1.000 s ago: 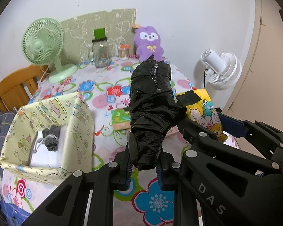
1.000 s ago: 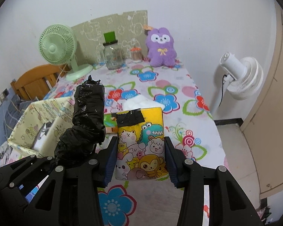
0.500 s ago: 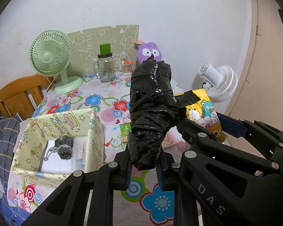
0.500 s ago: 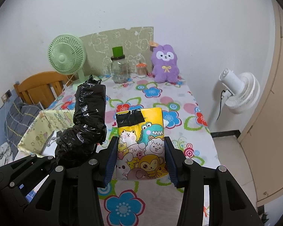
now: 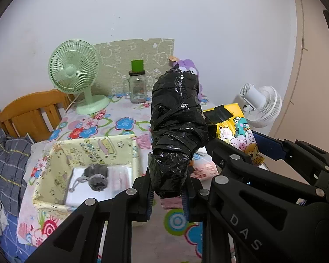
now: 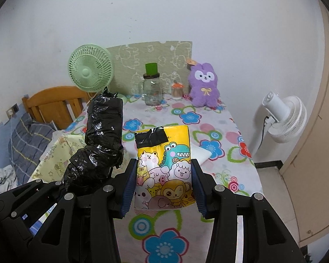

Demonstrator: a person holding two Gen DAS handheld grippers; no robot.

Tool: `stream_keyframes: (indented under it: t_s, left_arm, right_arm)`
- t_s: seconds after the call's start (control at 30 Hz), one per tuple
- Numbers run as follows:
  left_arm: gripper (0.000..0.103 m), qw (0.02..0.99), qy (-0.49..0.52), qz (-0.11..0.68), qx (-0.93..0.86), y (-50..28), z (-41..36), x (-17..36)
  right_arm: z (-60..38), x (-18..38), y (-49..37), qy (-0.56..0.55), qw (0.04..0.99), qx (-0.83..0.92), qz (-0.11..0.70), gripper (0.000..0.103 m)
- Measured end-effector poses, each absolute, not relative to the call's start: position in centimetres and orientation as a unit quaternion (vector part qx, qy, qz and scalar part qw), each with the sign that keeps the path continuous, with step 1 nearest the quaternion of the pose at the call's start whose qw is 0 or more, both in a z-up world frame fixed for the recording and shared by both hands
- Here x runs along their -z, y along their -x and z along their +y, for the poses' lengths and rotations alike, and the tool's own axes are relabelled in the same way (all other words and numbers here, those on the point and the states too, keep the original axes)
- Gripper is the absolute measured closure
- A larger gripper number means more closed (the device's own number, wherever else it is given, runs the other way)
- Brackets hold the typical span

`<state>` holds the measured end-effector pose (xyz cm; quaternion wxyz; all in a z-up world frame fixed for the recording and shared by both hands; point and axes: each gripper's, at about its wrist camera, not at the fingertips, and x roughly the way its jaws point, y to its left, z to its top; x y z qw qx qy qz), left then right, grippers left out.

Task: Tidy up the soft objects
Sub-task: 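Carry the umbrella in the left tool and the pouch in the right tool over the fabric box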

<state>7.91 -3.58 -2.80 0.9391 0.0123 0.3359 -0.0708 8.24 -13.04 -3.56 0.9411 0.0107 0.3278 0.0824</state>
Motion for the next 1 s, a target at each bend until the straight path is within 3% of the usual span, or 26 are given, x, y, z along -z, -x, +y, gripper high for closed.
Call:
stream_keyframes:
  t_s: [1.0]
  left_arm:
    - [0.083,0.94,0.007,0.341,0.013,-10.1,5.8,3.5]
  right_arm:
    - [-3.2,3.5,-11.5,0.016,0.932,-0.142,0.332,0.053]
